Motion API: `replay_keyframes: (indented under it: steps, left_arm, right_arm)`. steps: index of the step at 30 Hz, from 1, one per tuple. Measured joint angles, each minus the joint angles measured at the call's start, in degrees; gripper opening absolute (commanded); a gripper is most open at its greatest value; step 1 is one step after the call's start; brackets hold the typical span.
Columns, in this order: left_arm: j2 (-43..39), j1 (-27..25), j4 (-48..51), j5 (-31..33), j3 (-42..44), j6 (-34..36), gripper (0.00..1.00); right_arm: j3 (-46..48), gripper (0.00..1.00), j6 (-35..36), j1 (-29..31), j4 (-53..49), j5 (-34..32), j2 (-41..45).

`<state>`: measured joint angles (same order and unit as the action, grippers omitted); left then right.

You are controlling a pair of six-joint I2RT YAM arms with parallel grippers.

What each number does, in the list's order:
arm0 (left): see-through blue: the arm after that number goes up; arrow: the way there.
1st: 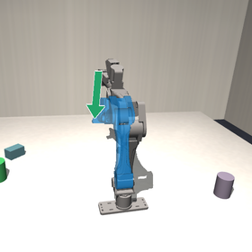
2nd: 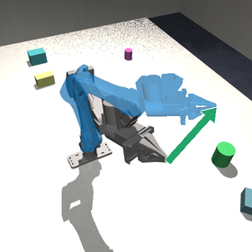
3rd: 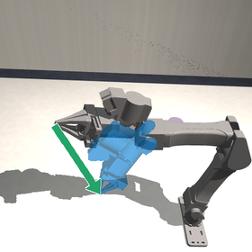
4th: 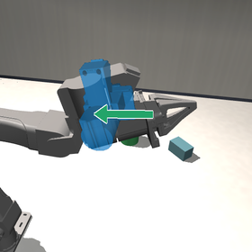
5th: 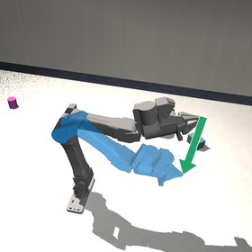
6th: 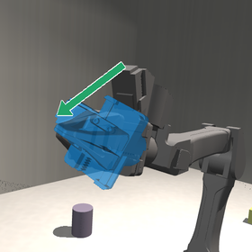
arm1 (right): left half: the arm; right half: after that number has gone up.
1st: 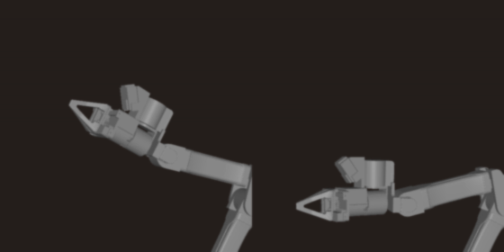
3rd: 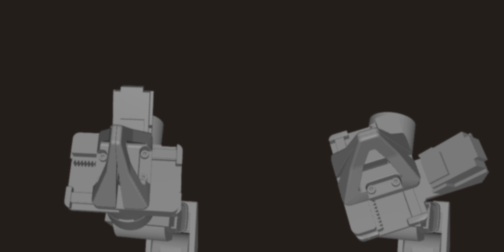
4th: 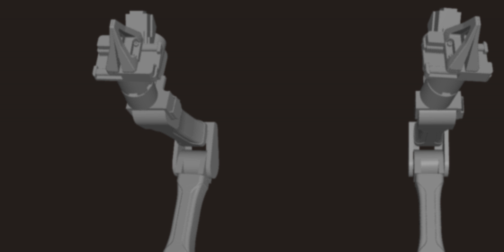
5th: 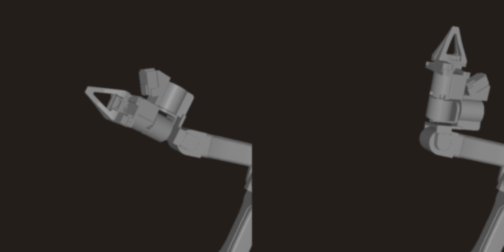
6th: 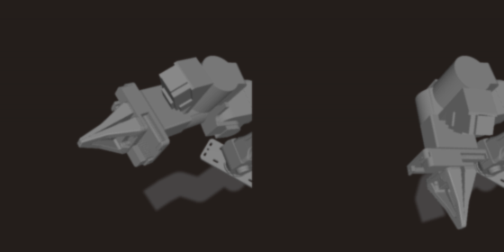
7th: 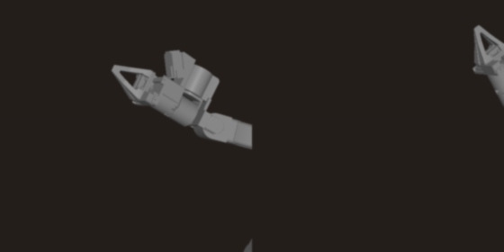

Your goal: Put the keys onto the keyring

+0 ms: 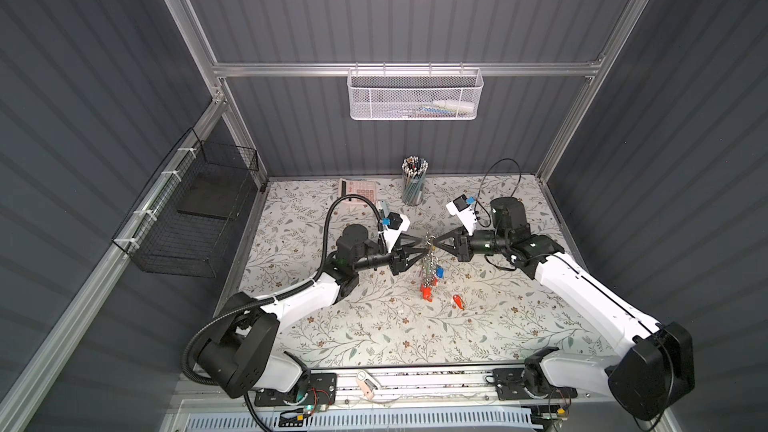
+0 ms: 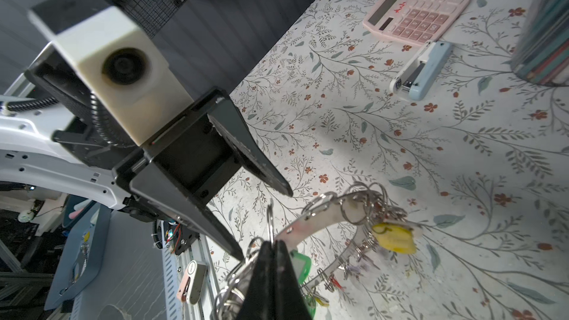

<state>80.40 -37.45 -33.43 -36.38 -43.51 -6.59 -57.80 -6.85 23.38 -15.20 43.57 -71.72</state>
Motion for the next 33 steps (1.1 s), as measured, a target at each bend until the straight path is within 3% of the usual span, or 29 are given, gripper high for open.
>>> replay_keyframes:
  steps: [8,20,26,33]
  left_arm:
    - [-1.5,0.4,26.5,-0.6,-13.0,18.4,0.50]
    - [7.0,1.2,49.7,-4.1,-31.5,36.1,0.48]
    - [10.2,1.5,58.5,-4.4,-37.7,41.8,0.41]
    - [10.5,1.6,62.3,-4.9,-39.7,44.2,0.34]
  right_arm:
    - [-1.1,0.00,5.5,1.2,-2.8,-3.4,0.0]
    - [-1.1,0.00,8.9,1.8,-2.9,-2.8,0.2]
    - [-1.1,0.00,9.5,1.8,-2.8,-2.0,1.2]
    - [-1.1,0.00,9.9,1.8,-2.8,-1.5,1.3]
